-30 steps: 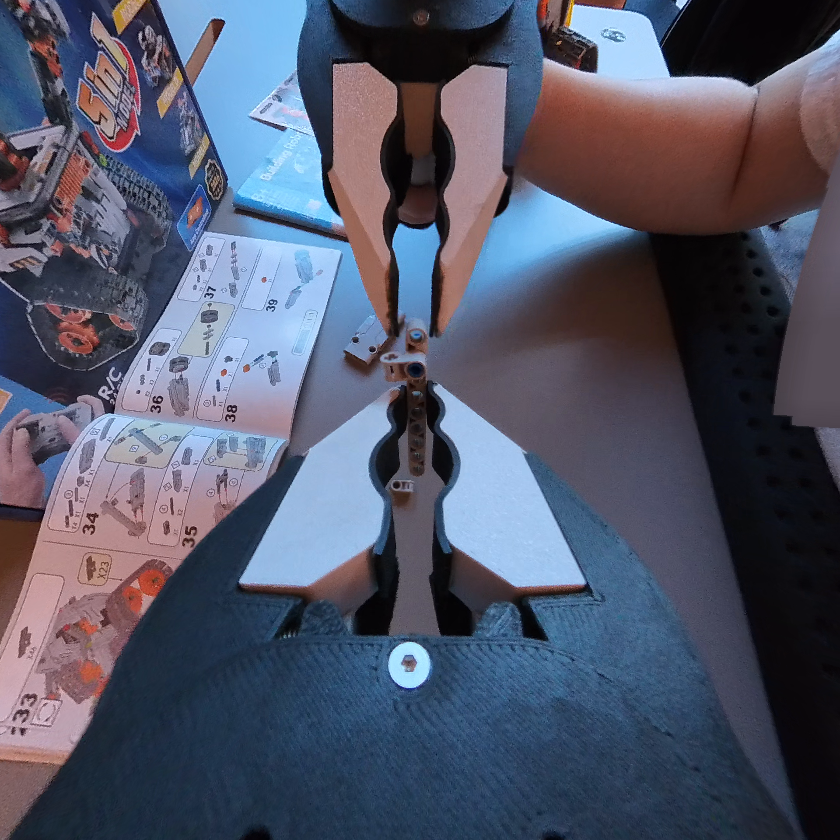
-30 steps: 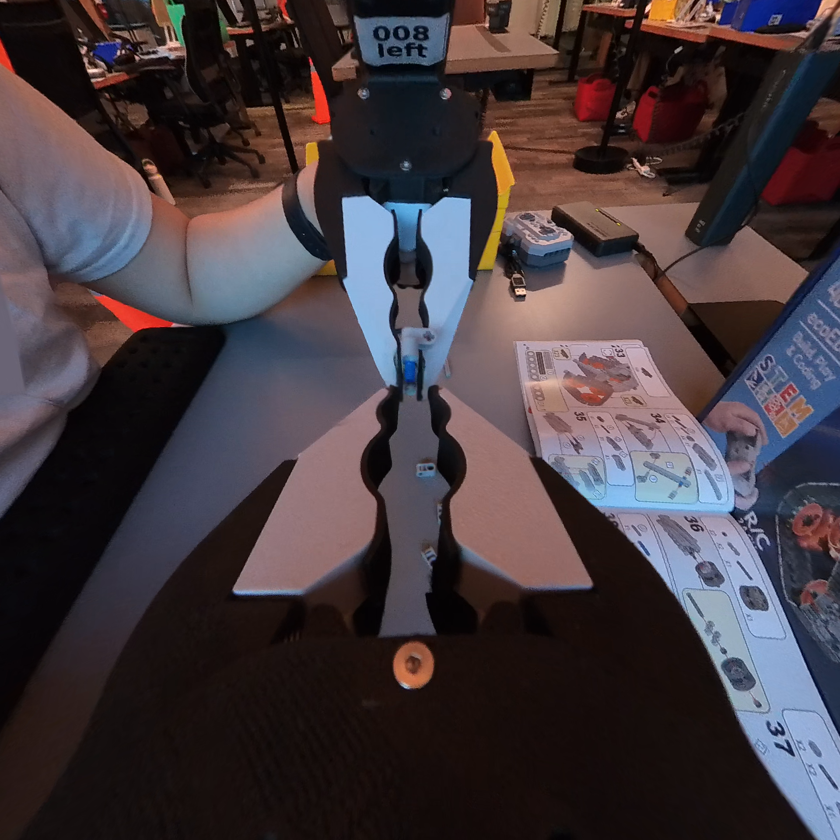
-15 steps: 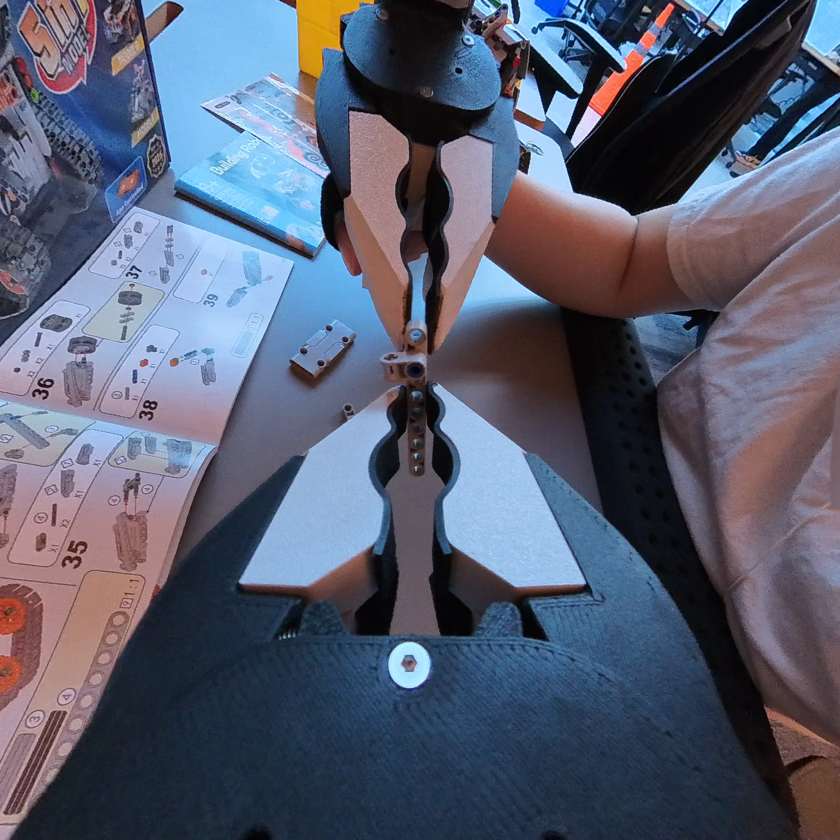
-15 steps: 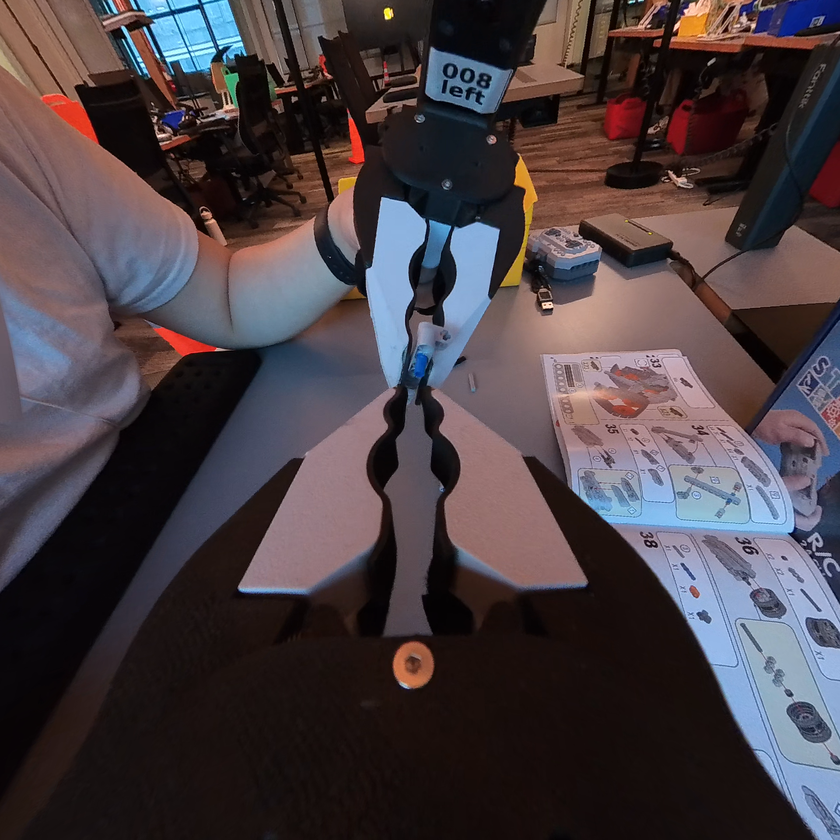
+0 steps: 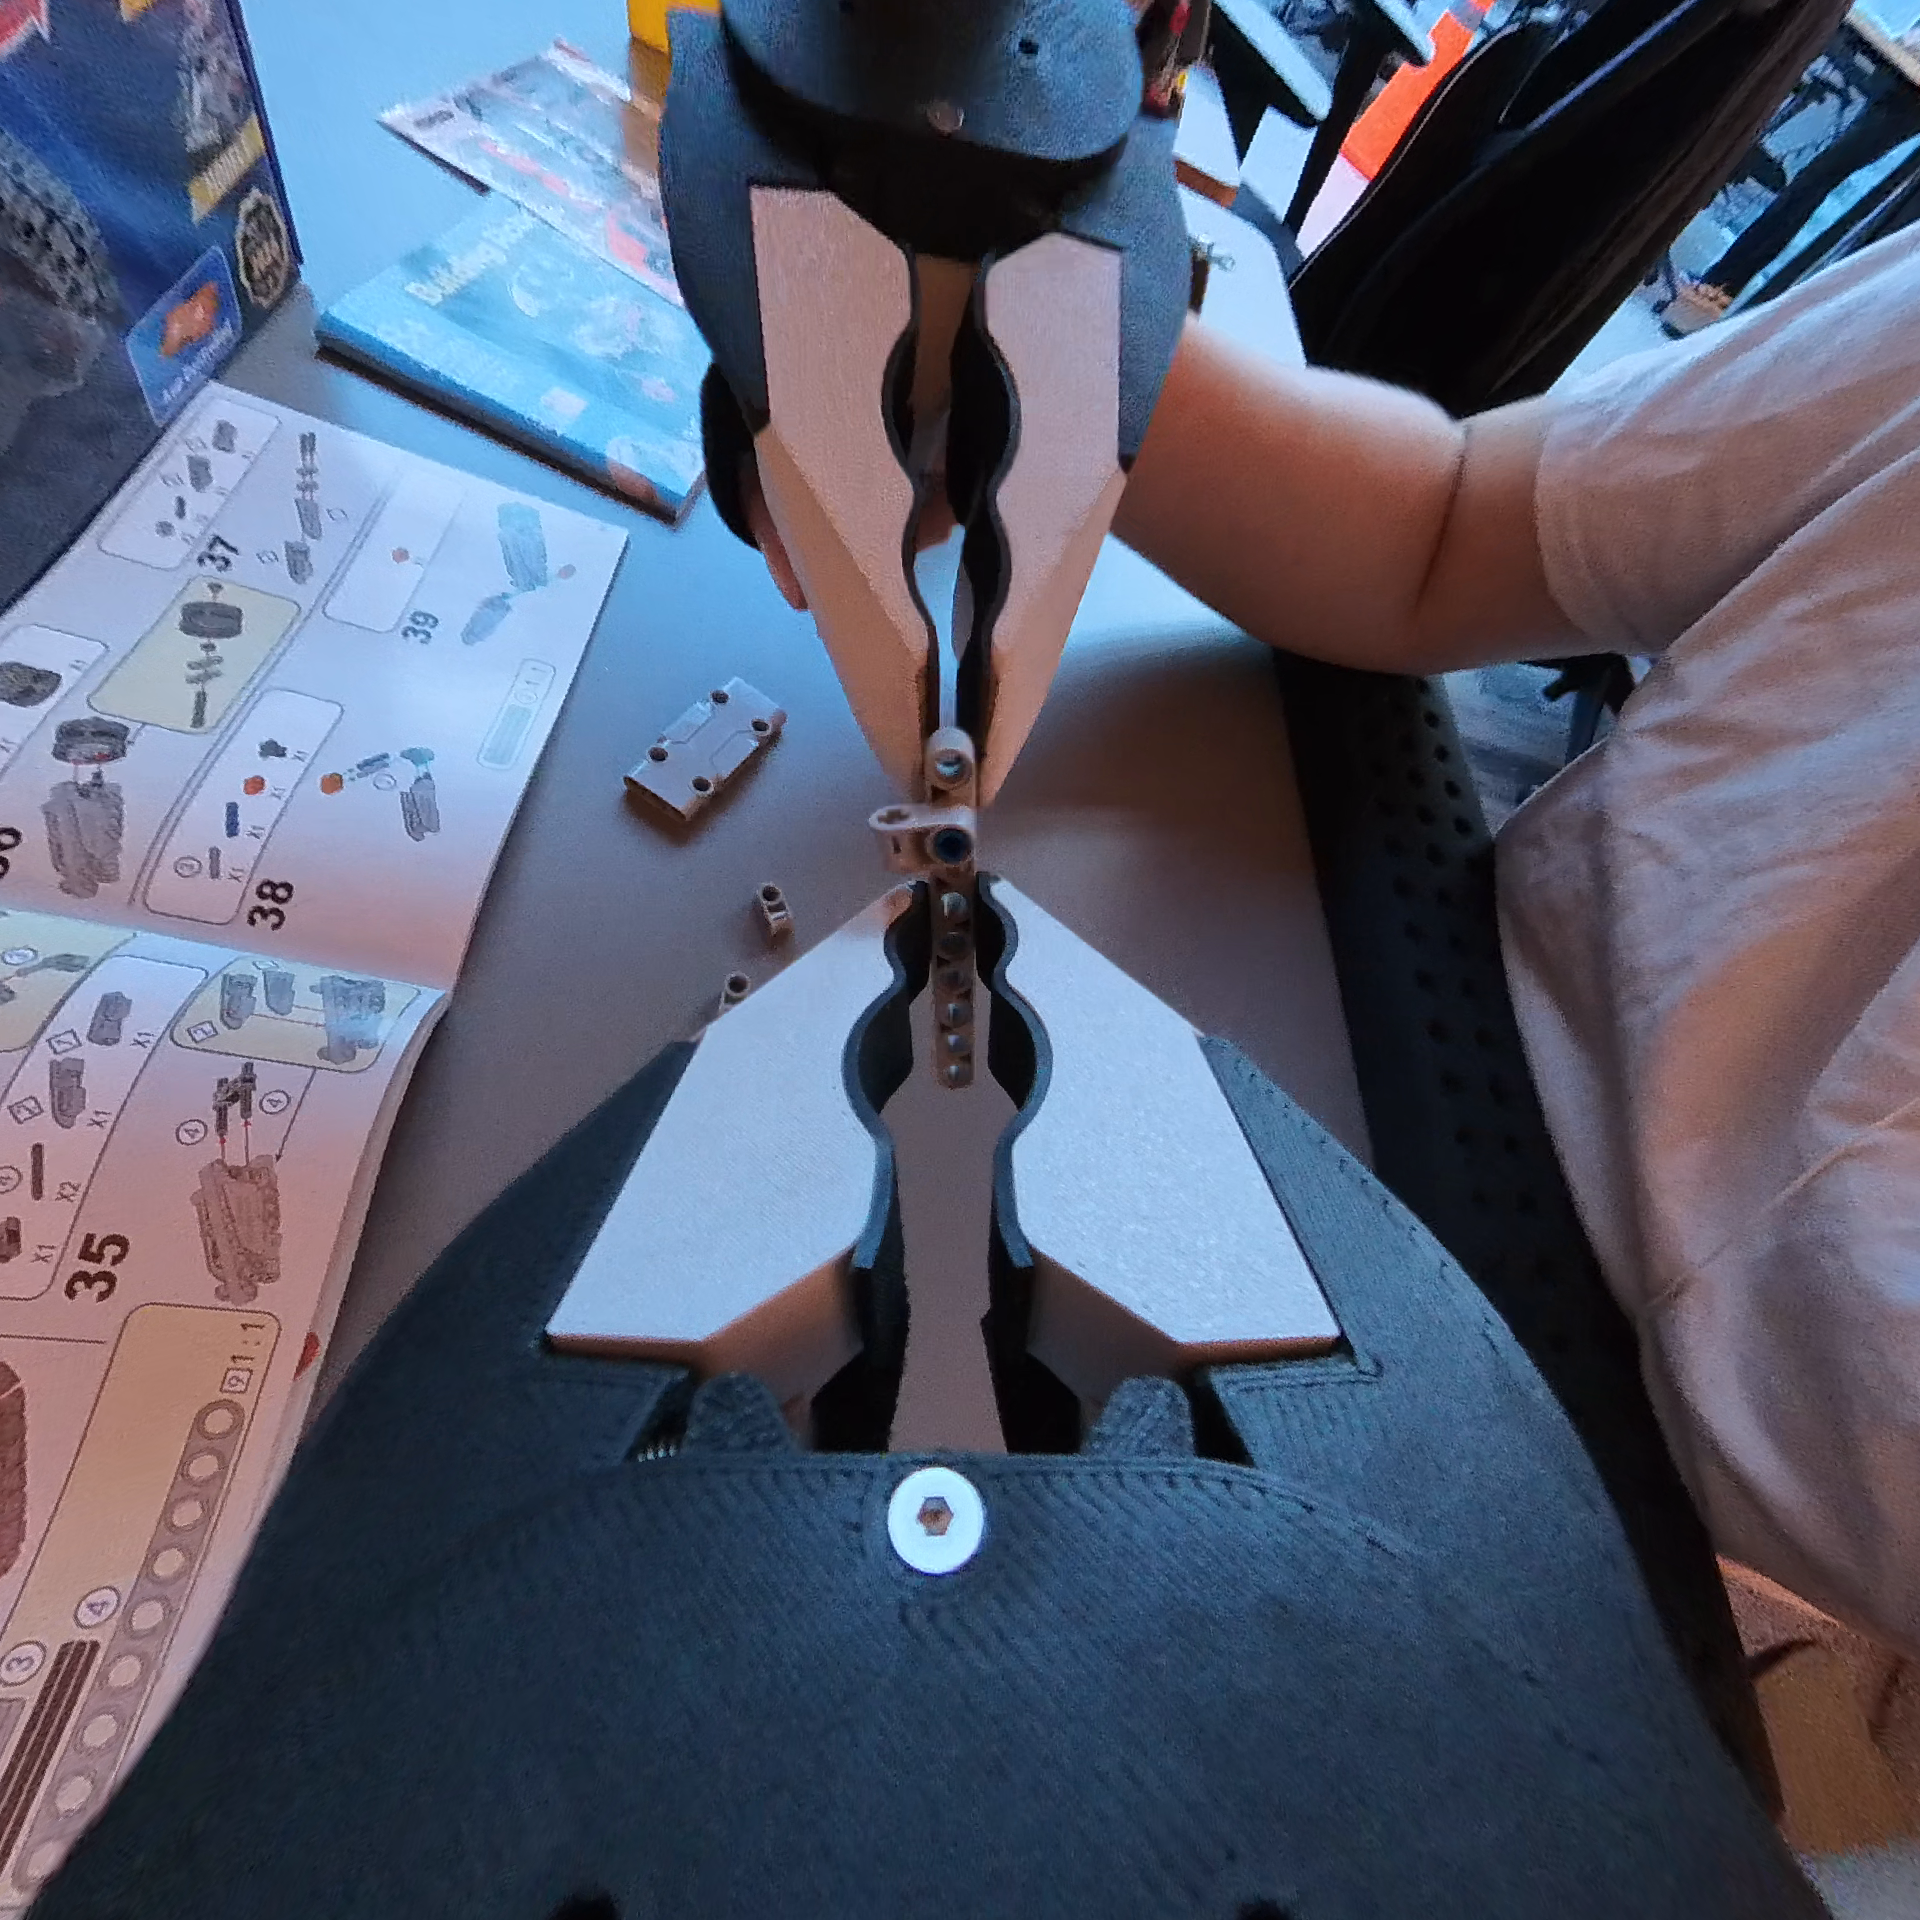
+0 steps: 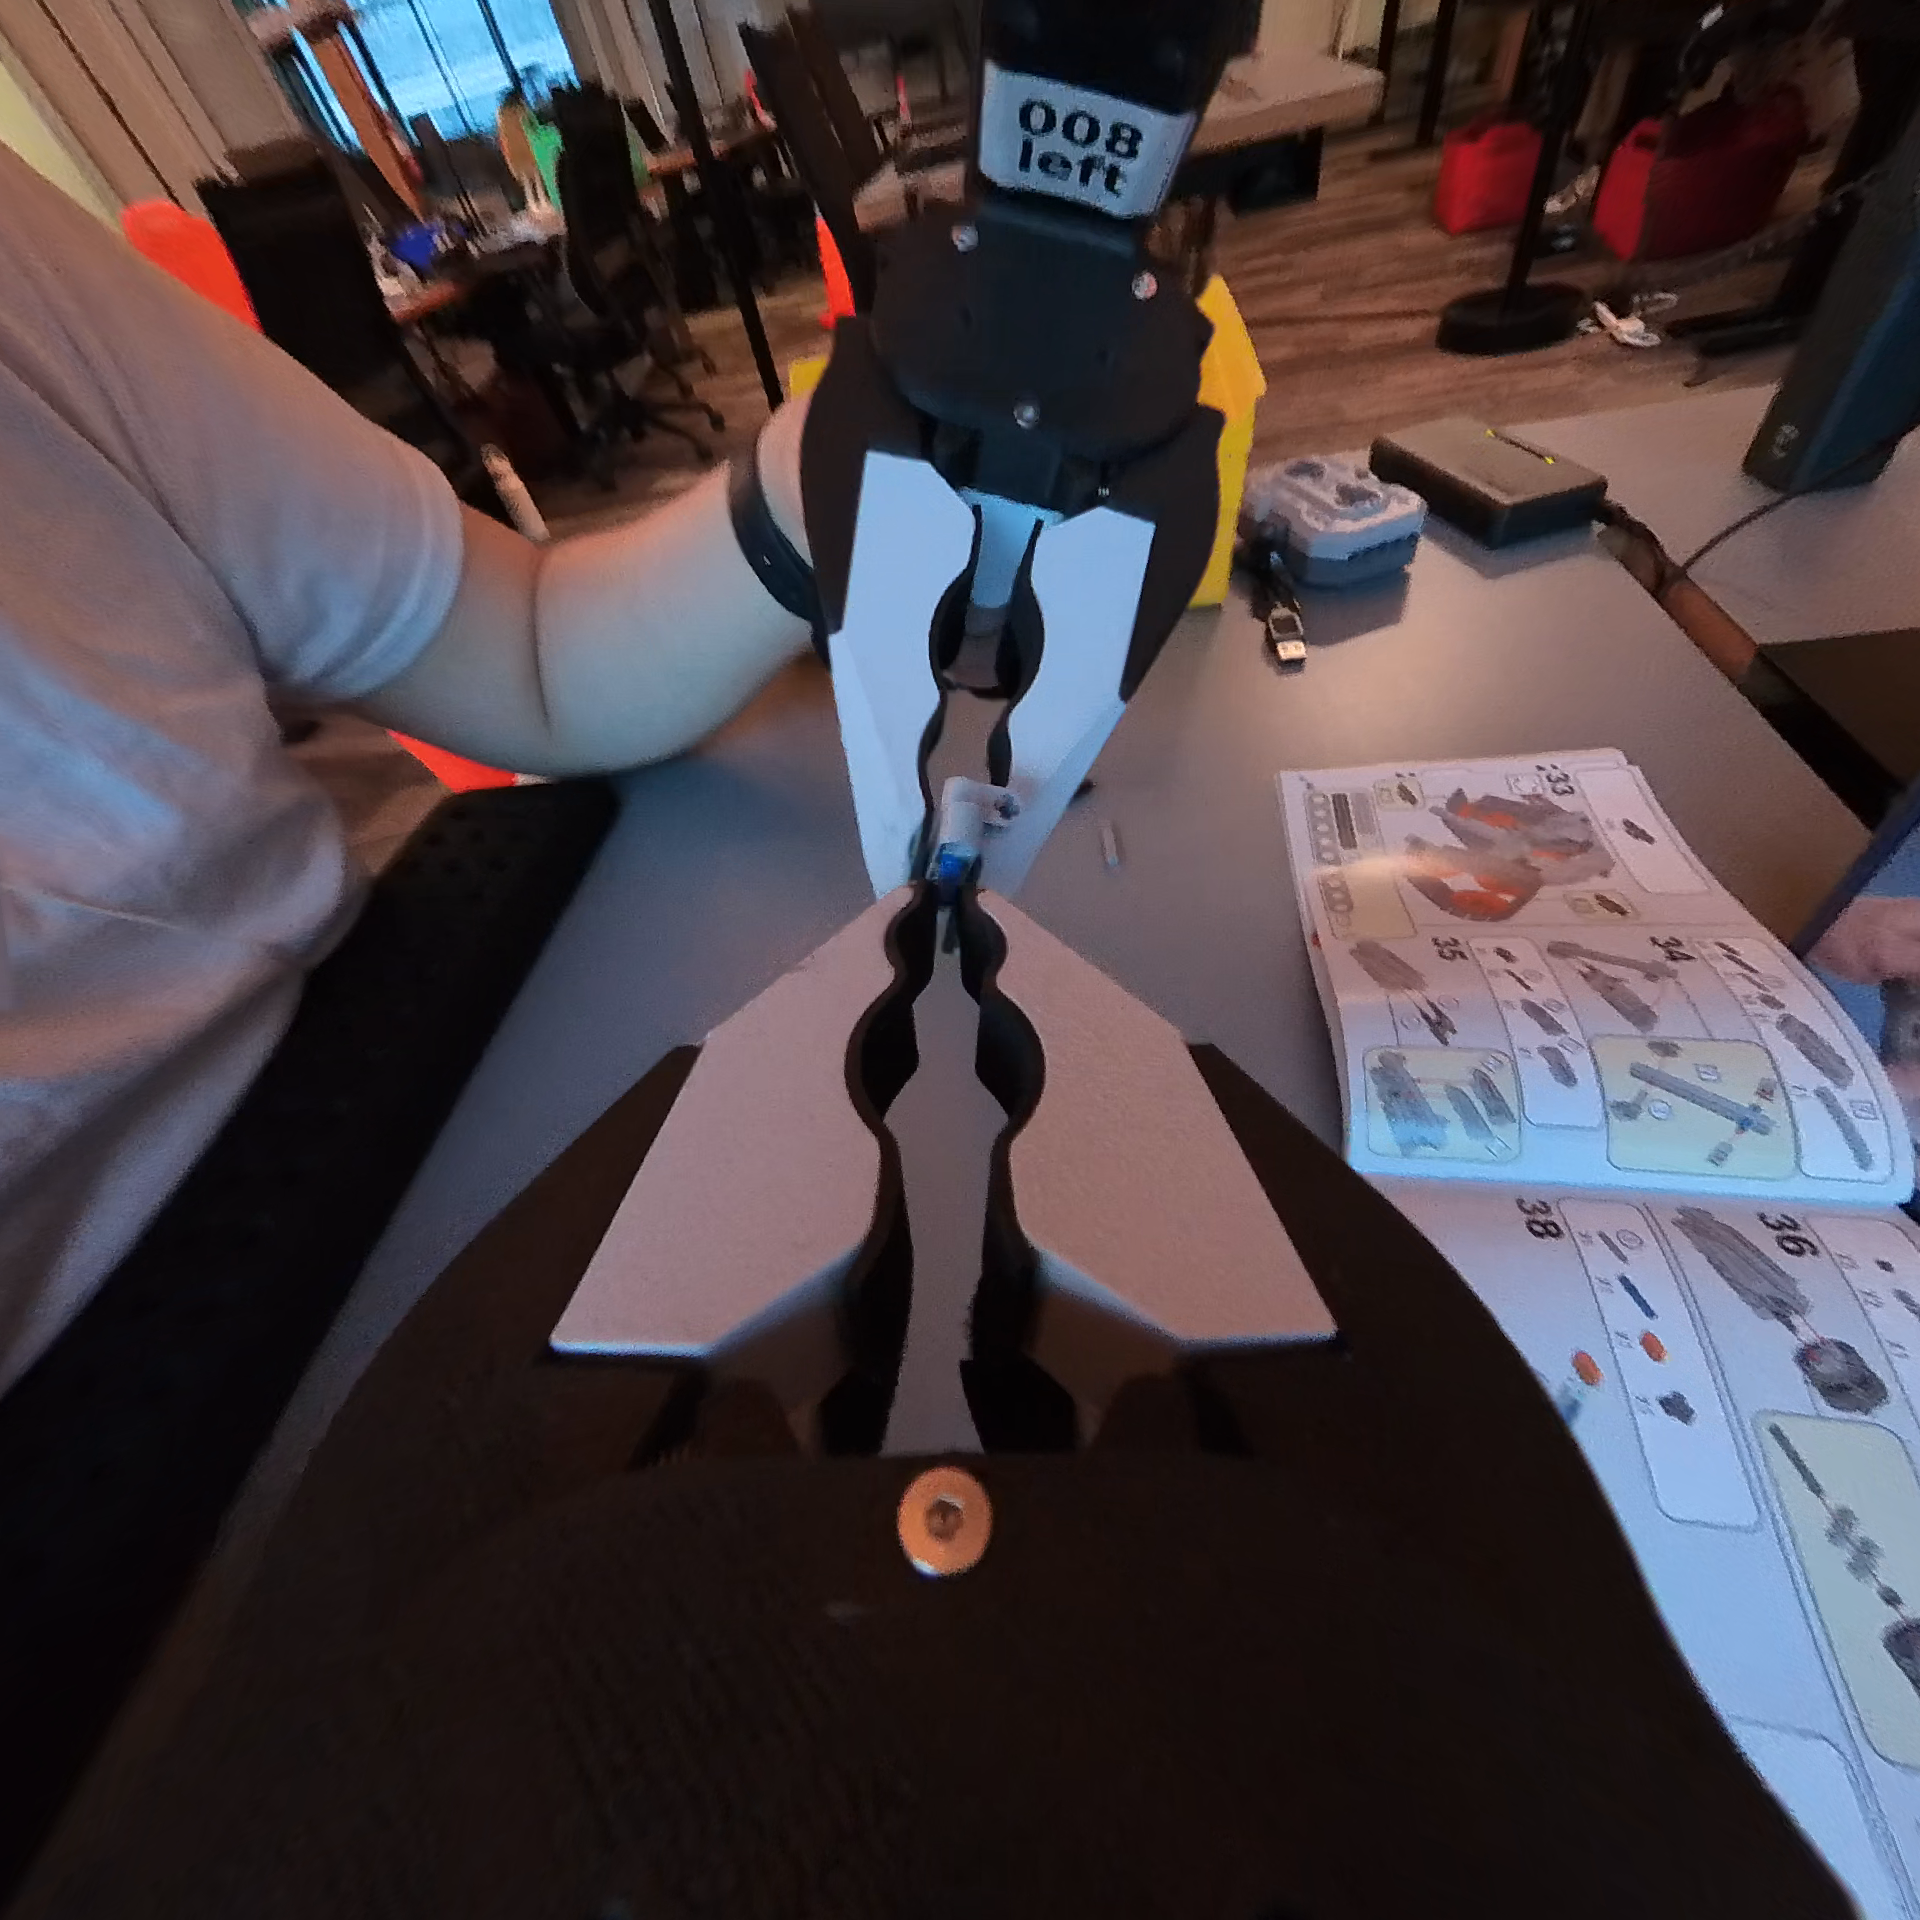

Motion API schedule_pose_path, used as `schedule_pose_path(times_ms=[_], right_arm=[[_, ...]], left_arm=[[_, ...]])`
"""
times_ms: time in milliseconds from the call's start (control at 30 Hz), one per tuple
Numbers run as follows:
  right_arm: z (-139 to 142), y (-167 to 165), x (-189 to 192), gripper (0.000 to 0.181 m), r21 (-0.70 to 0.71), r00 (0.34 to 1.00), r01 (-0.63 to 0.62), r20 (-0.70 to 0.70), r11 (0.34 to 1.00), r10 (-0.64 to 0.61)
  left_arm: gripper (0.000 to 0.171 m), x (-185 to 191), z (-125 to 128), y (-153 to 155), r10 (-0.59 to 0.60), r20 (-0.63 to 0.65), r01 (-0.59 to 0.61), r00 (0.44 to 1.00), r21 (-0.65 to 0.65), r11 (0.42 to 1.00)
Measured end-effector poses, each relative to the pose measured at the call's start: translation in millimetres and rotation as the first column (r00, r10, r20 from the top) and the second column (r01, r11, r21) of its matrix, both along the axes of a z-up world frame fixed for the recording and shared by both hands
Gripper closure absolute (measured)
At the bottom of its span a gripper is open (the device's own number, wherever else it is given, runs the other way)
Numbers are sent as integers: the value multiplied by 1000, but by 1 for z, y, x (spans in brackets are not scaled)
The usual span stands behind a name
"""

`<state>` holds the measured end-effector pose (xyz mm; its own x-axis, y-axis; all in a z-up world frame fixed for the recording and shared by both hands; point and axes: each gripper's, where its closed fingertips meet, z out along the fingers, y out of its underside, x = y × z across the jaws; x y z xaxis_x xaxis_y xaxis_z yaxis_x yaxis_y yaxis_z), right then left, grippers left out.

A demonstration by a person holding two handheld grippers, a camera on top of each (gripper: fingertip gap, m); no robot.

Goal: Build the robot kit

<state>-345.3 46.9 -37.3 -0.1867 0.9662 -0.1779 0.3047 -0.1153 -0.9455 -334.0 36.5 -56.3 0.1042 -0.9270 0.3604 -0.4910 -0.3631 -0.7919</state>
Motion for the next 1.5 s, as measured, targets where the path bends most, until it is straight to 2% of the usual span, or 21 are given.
schedule_pose_path(times_ms=[133,367,600,767,867,933,1033,1100,1200,1333,1400,1500], right_arm=[[-10,-5,-2,178,14,999,-24,48,1000,23],[-6,-1,-2,178,7,1000,1,29,1000,-1],[-7,-1,-5,178,9,999,11,43,1000,-11],[-6,-2,-6,177,28,999,10,44,1000,-12],[-5,4,3,157,63,998,22,52,998,-25],[-24,8,18,162,132,984,13,174,991,-36],[-78,14,43,163,277,881,-68,468,958,-72],[-100,17,49,162,330,827,-121,555,936,-89],[-107,19,38,159,347,832,-112,545,931,-103],[-99,10,0,156,335,895,-62,436,940,-97],[-104,17,-11,158,340,874,10,454,941,-174],[-105,9,-25,158,239,869,68,463,969,-175]], left_arm=[[158,2,-6,-3,-18,2,18,1000,-61,998],[159,-1,4,2,13,63,-4,998,-152,988],[152,-4,11,11,65,105,-47,992,-173,984],[157,-5,15,11,66,106,-48,992,-160,986],[157,-8,18,13,79,95,-66,992,-132,989],[157,-13,23,15,100,97,-88,990,-127,988],[157,-20,32,18,134,116,-118,984,-131,984],[157,-24,34,19,145,110,-131,983,-121,984],[157,-27,37,20,153,108,-141,982,-109,984],[157,-28,39,20,161,109,-150,981,-110,983],[157,-29,39,20,164,101,-153,981,-107,982],[157,-32,42,21,179,92,-170,979,-100,980]])
